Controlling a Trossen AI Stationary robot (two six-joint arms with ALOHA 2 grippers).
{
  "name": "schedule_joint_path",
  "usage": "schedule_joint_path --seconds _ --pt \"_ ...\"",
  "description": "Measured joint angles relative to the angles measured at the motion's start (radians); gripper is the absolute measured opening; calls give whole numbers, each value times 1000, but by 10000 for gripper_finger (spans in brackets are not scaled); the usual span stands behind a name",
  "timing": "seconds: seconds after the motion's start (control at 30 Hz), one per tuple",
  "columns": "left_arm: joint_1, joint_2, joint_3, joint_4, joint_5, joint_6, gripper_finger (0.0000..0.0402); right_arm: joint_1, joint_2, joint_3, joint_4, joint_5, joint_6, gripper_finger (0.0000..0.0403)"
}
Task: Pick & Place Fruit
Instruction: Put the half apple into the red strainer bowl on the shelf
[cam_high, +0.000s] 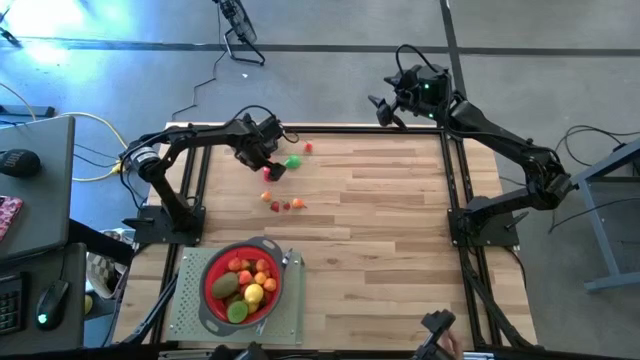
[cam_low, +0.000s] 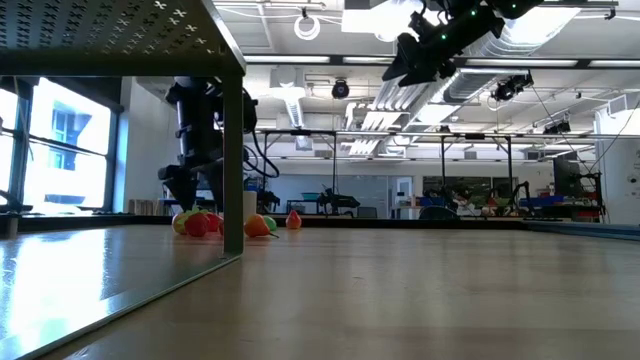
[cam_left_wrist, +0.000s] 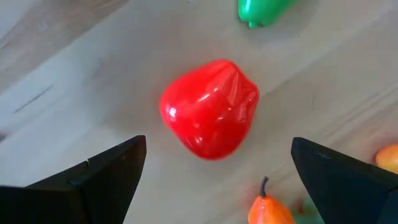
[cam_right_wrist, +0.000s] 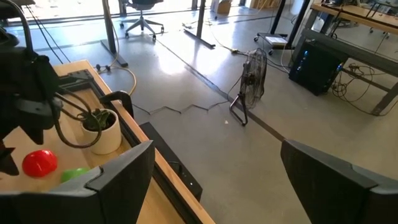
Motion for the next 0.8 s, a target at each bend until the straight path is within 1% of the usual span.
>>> schedule_joint_path --seconds 0.1,0.2,0.3,0.37,0.47,0.57,0.8 --pt "2 0 0 -1 -7 32 391 0 0 0 10 0 0 341" --pt "0 0 0 -2 -14 96 391 0 0 0 9 0 -4 341" --pt "-1 0 0 -7 -13 147 391 0 0 0 9 0 -37 341" --pt "-1 0 0 -19 -13 146 391 0 0 0 9 -1 -64 341" --pt "0 0 0 -22 -13 97 391 0 0 0 9 -3 -99 341" --pt "-1 0 0 -21 -13 2 391 0 0 0 8 -3 -111 341" --pt "-1 0 0 -3 -28 -312 391 0 0 0 8 -4 -106 341"
